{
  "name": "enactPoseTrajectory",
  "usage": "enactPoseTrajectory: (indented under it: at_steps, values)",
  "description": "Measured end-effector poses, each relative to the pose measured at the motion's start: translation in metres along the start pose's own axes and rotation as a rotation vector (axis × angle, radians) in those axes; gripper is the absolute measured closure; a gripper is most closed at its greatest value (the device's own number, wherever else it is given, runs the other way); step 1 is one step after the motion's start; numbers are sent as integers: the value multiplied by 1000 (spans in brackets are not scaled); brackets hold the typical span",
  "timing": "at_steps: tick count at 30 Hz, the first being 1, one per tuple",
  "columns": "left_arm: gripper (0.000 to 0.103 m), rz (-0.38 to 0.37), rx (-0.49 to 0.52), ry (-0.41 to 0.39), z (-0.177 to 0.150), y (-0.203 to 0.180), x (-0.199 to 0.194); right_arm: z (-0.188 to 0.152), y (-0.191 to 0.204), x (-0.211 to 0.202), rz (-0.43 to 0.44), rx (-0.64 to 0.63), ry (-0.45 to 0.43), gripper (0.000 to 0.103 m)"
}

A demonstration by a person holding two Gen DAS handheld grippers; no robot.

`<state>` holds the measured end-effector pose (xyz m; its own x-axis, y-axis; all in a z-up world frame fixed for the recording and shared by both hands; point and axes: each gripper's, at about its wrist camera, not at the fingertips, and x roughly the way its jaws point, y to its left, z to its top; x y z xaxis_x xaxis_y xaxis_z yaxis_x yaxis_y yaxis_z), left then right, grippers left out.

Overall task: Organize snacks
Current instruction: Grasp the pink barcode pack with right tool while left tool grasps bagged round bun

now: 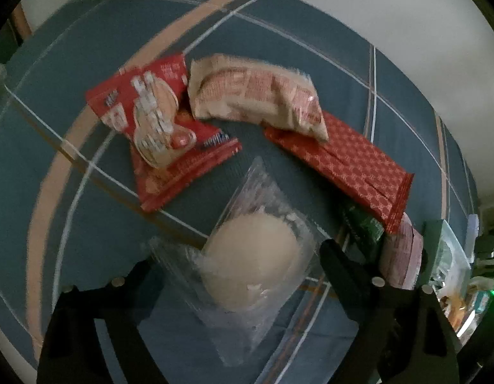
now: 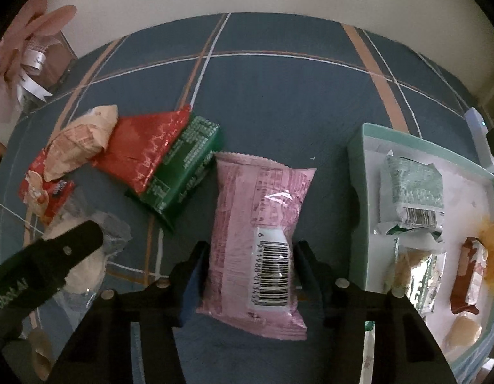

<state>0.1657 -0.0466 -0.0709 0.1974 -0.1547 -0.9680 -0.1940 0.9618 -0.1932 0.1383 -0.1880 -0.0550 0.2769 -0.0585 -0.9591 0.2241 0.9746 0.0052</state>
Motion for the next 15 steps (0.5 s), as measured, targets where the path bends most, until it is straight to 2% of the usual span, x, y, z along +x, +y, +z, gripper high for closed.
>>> enactPoseTrajectory:
  at_steps: [5, 7, 10, 15]
  values:
    - [16, 6, -1, -8, -2, -3, 1, 0, 1, 2, 1, 2, -6, 45]
    - [27, 4, -8, -17, -2, -4, -1, -3, -2, -1, 0, 4, -9, 45]
    - [36, -9, -15, -25, 3, -1, -9, -3, -5, -1, 0, 3, -11, 51]
    - [43, -28, -30, -35, 4, 0, -14, 0, -12, -3, 5, 17, -9, 57]
